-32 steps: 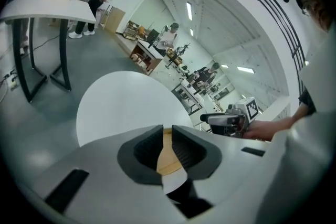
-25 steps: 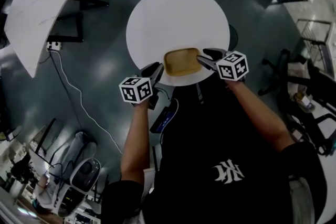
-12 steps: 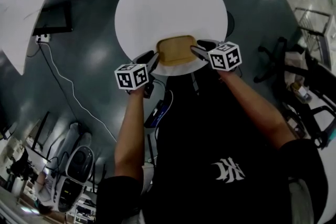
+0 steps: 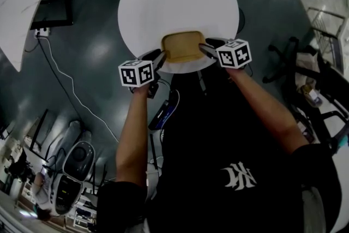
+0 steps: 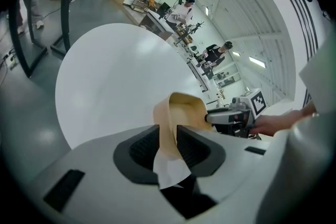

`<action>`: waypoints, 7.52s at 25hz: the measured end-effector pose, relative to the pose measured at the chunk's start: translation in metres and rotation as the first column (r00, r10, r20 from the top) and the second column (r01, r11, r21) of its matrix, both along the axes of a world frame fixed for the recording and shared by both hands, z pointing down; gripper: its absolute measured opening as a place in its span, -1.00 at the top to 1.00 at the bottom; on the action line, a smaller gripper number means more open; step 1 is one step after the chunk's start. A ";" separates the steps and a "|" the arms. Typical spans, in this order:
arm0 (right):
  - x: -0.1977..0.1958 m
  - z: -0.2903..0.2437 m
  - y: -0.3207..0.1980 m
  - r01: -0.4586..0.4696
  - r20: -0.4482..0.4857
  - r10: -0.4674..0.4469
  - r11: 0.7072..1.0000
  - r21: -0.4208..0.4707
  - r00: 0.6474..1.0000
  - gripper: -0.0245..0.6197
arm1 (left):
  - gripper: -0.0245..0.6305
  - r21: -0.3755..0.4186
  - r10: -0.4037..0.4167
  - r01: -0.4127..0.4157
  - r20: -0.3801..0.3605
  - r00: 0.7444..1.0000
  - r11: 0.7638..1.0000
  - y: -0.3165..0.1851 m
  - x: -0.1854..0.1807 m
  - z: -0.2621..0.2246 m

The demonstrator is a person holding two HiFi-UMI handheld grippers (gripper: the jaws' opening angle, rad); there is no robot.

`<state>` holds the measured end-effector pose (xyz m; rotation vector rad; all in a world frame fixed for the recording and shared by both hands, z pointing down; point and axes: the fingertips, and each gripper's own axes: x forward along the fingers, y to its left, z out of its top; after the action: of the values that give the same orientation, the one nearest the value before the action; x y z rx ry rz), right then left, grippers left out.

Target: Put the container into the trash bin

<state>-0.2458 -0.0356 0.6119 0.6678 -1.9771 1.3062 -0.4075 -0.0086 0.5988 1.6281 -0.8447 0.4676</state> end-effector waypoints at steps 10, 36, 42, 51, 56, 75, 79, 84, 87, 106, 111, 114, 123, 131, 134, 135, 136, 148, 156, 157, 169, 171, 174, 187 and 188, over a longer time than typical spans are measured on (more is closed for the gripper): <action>-0.001 0.004 0.008 0.006 -0.006 -0.006 1.000 -0.024 1.000 0.43 | 0.75 -0.041 0.029 -0.029 -0.011 1.000 0.999 0.011 0.004 0.002; 0.010 -0.020 0.017 -0.051 0.027 0.051 0.998 -0.022 0.998 0.71 | 0.85 -0.056 0.067 -0.070 -0.040 0.997 0.996 0.026 0.027 -0.022; 0.009 -0.038 0.013 -0.085 0.031 0.084 0.996 0.023 0.996 0.71 | 0.85 -0.017 0.119 -0.120 -0.038 0.992 0.993 0.015 0.024 -0.040; 0.055 -0.070 0.004 -0.201 0.038 0.198 0.973 0.113 0.979 0.71 | 0.85 0.077 0.263 -0.260 -0.039 0.964 0.963 -0.014 0.068 -0.076; 0.100 -0.088 -0.005 -0.267 0.053 0.262 0.949 0.169 0.964 0.71 | 0.84 0.124 0.347 -0.341 -0.032 0.937 0.932 -0.032 0.113 -0.097; 0.366 -0.139 -0.048 -0.405 0.108 0.391 0.870 0.281 0.914 0.72 | 0.84 0.235 0.510 -0.499 0.018 0.860 0.834 -0.089 0.379 -0.152; 0.410 -0.145 -0.059 -0.423 0.131 0.402 0.862 0.280 0.906 0.72 | 0.84 0.244 0.515 -0.507 0.035 0.856 0.827 -0.104 0.424 -0.159; 0.450 -0.149 -0.066 -0.427 0.154 0.399 0.863 0.271 0.904 0.72 | 0.84 0.241 0.506 -0.502 0.051 0.861 0.830 -0.111 0.463 -0.163; 0.468 -0.145 -0.068 -0.432 0.169 0.400 0.865 0.256 0.901 0.72 | 0.84 0.232 0.497 -0.496 0.059 0.866 0.837 -0.111 0.481 -0.161; 0.485 -0.066 -0.053 -0.395 0.075 0.388 0.897 0.199 0.919 0.72 | 0.86 0.143 0.331 -0.343 0.099 0.938 0.928 -0.090 0.494 -0.067; 0.487 -0.013 -0.051 -0.390 0.032 0.391 0.902 0.183 0.920 0.72 | 0.86 0.130 0.217 -0.229 0.101 0.971 0.965 -0.085 0.495 -0.016; 0.486 0.016 -0.057 -0.391 0.014 0.397 0.897 0.206 0.918 0.72 | 0.87 0.117 0.172 -0.186 0.124 0.977 0.976 -0.085 0.495 0.019; 0.480 0.107 -0.085 -0.415 -0.037 0.433 0.882 0.223 0.901 0.73 | 0.87 0.028 0.036 -0.043 0.199 0.979 0.999 -0.074 0.484 0.114; 0.456 0.186 -0.076 -0.372 -0.054 0.386 0.912 0.172 0.921 0.74 | 0.89 -0.007 -0.057 0.061 0.245 0.968 0.998 -0.068 0.460 0.189; 0.448 0.210 -0.075 -0.355 -0.060 0.368 0.921 0.160 0.928 0.74 | 0.89 -0.022 -0.080 0.088 0.256 0.963 0.996 -0.064 0.451 0.214; 0.445 0.217 -0.074 -0.350 -0.061 0.363 0.924 0.156 0.930 0.74 | 0.89 -0.026 -0.084 0.094 0.261 0.962 0.995 -0.062 0.449 0.222; 0.442 0.225 -0.073 -0.344 -0.062 0.356 0.927 0.152 0.932 0.74 | 0.89 -0.029 -0.088 0.099 0.265 0.960 0.995 -0.060 0.446 0.230; 0.414 0.309 -0.072 -0.256 -0.086 0.268 0.958 0.129 0.960 0.74 | 0.89 -0.054 -0.135 0.156 0.286 0.949 0.986 -0.047 0.424 0.311; 0.400 0.340 -0.073 -0.252 -0.083 0.263 0.959 0.128 0.961 0.74 | 0.89 -0.042 -0.121 0.141 0.313 0.942 0.989 -0.054 0.409 0.343; 0.398 0.344 -0.073 -0.256 -0.085 0.267 0.958 0.127 0.960 0.74 | 0.89 -0.039 -0.119 0.138 0.316 0.941 0.990 -0.056 0.407 0.346; 0.385 0.371 -0.072 -0.230 -0.118 0.252 0.958 0.170 0.961 0.74 | 0.89 -0.026 -0.103 0.119 0.351 0.931 0.993 -0.056 0.394 0.378; 0.383 0.372 -0.070 -0.228 -0.134 0.253 0.958 0.171 0.958 0.74 | 0.89 -0.024 -0.100 0.116 0.351 0.931 0.993 -0.055 0.391 0.379; 0.382 0.376 -0.069 -0.209 -0.173 0.239 0.962 0.178 0.955 0.73 | 0.88 -0.026 -0.077 0.091 0.341 0.937 0.995 -0.056 0.392 0.381; 0.382 0.356 -0.067 -0.171 -0.193 0.220 0.956 0.240 0.956 0.67 | 0.49 -0.009 -0.049 0.057 0.384 0.922 0.998 -0.051 0.391 0.378; 0.381 0.351 -0.065 -0.171 -0.177 0.218 0.954 0.248 0.960 0.67 | 0.49 -0.009 -0.042 0.049 0.379 0.924 0.999 -0.048 0.395 0.376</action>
<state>0.1354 -0.1002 0.9628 1.0901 -1.9475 1.0773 -0.0121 -0.0565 0.9747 1.5187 -1.1591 0.7722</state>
